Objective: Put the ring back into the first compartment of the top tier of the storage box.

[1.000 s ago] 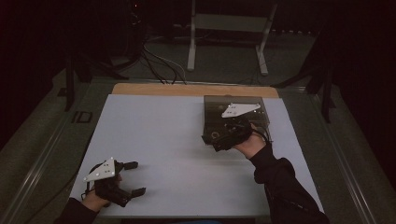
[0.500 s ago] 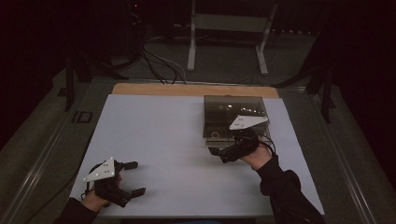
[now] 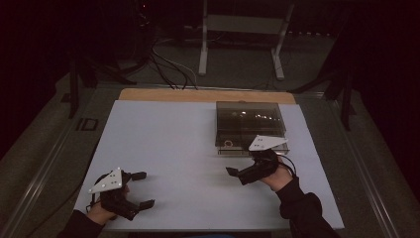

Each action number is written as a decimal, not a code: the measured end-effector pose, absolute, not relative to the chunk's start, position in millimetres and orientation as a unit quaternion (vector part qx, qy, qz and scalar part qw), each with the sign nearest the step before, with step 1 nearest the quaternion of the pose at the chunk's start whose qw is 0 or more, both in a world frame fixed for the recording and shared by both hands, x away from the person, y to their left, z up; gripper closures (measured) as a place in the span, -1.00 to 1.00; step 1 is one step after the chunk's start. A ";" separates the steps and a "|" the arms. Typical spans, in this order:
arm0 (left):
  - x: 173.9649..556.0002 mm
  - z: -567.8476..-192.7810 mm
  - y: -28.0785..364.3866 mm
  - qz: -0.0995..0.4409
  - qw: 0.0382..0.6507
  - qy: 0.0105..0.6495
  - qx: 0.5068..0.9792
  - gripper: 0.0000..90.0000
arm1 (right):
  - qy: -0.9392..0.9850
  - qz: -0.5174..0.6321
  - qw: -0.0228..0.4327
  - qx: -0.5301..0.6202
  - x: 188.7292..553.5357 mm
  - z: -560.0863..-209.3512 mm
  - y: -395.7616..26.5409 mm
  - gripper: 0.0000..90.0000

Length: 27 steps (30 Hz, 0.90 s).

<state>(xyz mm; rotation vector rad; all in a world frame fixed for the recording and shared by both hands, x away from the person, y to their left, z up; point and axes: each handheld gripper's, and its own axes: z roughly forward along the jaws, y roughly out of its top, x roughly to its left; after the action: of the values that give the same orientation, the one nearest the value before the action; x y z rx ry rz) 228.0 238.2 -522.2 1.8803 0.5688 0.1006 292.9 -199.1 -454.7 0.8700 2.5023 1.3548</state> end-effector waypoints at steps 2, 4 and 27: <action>228.0 -522.3 238.2 0.042 0.554 0.240 0.796 -0.98 | 0.838 0.454 0.083 0.290 291.5 -456.7 -200.1 -1.00; 228.3 -522.4 238.3 0.041 0.554 0.240 0.796 -0.98 | 0.841 0.452 0.083 0.285 287.5 -462.5 -202.6 -0.95; 228.3 -522.6 238.1 0.041 0.552 0.240 0.797 -0.98 | 0.847 0.418 0.081 0.319 264.8 -511.4 -235.8 -0.92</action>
<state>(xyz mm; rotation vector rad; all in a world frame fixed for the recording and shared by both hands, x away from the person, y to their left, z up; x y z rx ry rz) 228.3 238.1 -522.6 1.8855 0.5674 0.0967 264.8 -235.8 -511.4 0.9536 2.5311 1.2506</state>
